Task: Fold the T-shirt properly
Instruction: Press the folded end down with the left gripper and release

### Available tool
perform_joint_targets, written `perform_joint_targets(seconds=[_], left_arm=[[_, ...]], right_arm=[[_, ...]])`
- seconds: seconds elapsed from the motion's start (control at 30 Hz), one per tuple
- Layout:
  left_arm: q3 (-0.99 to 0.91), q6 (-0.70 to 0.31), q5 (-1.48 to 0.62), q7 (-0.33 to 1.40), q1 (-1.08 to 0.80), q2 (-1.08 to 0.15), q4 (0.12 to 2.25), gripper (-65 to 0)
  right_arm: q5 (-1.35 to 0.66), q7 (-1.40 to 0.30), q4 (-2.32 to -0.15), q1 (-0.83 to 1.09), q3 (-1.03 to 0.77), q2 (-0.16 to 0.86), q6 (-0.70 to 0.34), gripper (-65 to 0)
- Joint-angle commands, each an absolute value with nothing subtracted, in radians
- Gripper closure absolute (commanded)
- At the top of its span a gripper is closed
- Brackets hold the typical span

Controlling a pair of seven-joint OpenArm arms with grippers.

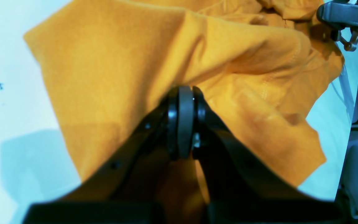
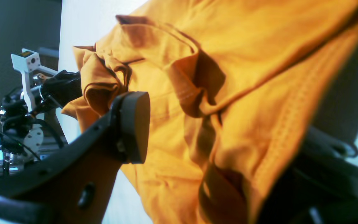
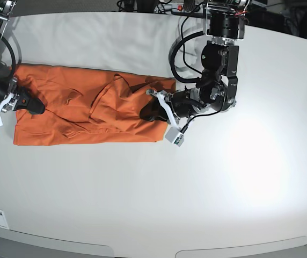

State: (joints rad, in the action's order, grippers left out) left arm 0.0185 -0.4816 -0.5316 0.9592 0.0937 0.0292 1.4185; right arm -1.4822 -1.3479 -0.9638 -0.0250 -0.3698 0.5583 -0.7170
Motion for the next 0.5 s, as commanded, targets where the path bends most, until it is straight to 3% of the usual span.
perform_joint_targets(seconds=[0.0,0.1,0.2,0.23,0.4,0.47], left_arm=[[0.015,-0.455,-0.454,1.021,0.095,0.016,1.416,0.0],[0.015,-0.455,-0.466,1.021,0.098,0.017,1.416,0.0],[0.015,-0.461,-0.488,1.021,0.1,0.017,1.417,0.0],[0.015,-0.475,-0.499,1.021,0.102,0.017,1.417,0.0],[0.012,-0.528,-0.656,1.087,0.141,0.017,1.447,0.0],[0.012,-0.532,-0.729,1.131,0.162,0.017,1.473,-9.4]], right_arm=[[-1.441,-1.396,-0.96,-0.016,-0.359,0.554,-0.698,-33.6],[-1.44,-1.396,-0.96,-0.016,-0.36,0.555,-0.698,-24.3],[-1.44,-1.396,-0.96,-0.016,-0.36,0.555,-0.698,-3.1],[-1.44,-1.396,-0.96,-0.017,-0.36,0.556,-0.698,0.0],[-1.44,-1.387,-1.007,-0.017,-0.36,0.567,-0.698,0.0],[-1.43,-1.389,-1.053,-0.015,-0.361,0.573,-0.698,0.0]])
